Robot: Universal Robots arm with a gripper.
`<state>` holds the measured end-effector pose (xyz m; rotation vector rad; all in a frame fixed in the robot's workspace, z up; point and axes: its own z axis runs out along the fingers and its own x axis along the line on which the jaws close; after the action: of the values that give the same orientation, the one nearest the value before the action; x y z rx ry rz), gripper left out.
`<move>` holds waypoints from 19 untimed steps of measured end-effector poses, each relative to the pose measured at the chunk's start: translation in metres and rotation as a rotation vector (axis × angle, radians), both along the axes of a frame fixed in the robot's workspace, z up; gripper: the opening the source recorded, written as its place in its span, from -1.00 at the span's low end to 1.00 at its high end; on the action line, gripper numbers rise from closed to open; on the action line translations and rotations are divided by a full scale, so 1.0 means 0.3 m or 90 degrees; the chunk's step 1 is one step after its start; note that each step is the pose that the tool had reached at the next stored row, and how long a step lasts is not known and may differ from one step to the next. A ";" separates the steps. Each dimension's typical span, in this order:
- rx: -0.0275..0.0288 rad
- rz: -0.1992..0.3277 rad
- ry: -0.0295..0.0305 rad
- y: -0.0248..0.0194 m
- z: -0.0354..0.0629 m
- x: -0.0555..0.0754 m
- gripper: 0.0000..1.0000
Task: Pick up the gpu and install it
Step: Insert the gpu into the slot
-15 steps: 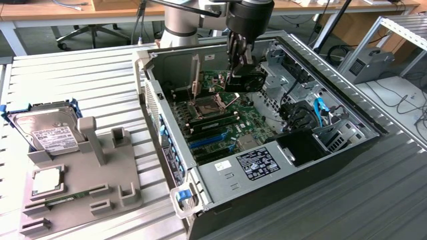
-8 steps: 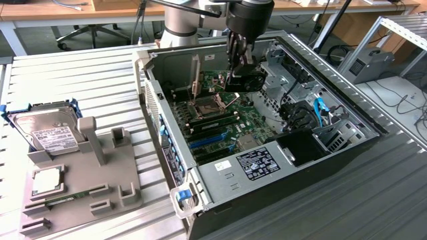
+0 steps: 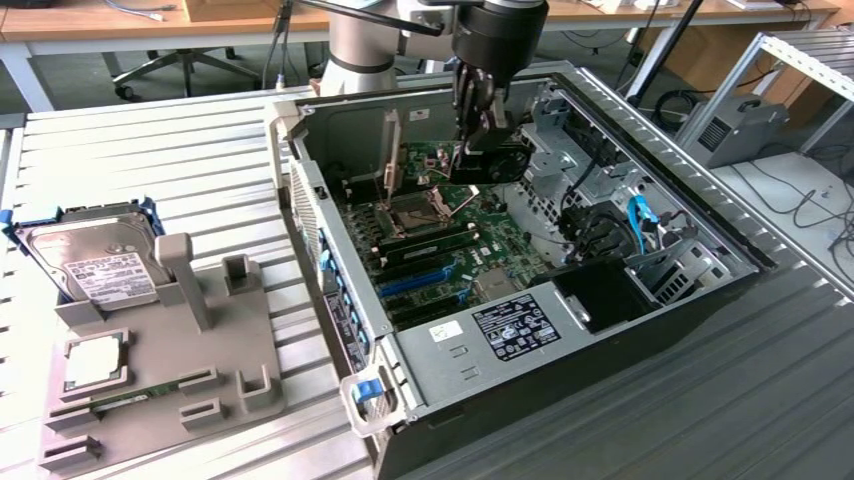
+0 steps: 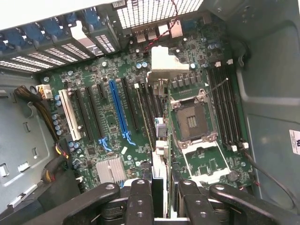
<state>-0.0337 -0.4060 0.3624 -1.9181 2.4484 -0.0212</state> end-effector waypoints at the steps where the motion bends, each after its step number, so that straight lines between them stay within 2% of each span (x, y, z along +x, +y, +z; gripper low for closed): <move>1: 0.0000 0.001 0.0000 0.000 0.000 0.000 -0.47; 19: 0.0000 0.025 0.0000 0.000 0.000 0.000 -0.47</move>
<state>-0.0337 -0.4060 0.3624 -1.9665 2.4094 -0.0201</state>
